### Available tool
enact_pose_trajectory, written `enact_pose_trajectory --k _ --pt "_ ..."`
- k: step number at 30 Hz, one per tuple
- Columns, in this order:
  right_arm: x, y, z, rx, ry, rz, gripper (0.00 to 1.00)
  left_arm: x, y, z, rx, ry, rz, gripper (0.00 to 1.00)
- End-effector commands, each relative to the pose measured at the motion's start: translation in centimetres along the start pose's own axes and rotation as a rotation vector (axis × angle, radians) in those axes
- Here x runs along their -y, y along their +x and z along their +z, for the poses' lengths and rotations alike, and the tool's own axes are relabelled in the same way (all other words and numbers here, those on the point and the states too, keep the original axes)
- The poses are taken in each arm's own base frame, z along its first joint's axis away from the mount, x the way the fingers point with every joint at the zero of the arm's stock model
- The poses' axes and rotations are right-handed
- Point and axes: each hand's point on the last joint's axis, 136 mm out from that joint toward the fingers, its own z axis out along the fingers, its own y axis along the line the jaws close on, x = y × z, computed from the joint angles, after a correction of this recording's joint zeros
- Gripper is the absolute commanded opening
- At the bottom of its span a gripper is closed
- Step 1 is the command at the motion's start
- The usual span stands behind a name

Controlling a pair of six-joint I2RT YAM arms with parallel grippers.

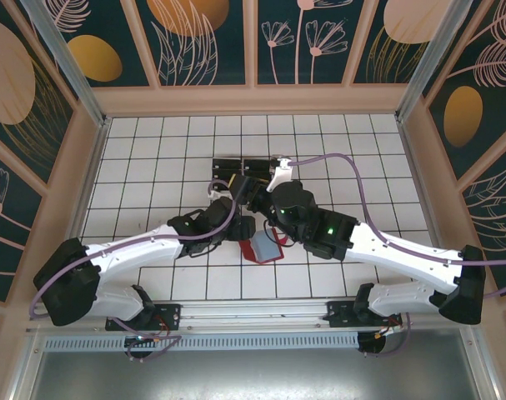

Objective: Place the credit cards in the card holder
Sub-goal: Open the card holder at the bottom-center of the table.

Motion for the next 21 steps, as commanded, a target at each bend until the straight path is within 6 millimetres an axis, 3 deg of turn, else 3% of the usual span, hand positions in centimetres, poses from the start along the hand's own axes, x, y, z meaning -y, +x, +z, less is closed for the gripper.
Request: enact_pose_trajectory --k 1,7,12,21 --pt "0.4 -1.9 -1.1 0.075 0.019 0.005 0.54 -2.5 2.8 1.0 -0.062 -0.107 0.028 0.87" --pt "7.1 0.8 -1.4 -0.009 0.080 0.011 0.55 -5.5 4.8 1.4 -0.081 -0.203 0.055 0.85" --pt "12.1 4.3 -1.7 -0.110 0.072 0.040 0.46 -7.5 5.1 0.9 -0.066 -0.273 0.078 0.84" --pt "15.0 9.6 -0.2 -0.284 0.069 0.046 0.32 -8.9 5.6 1.3 -0.042 -0.312 0.093 0.84"
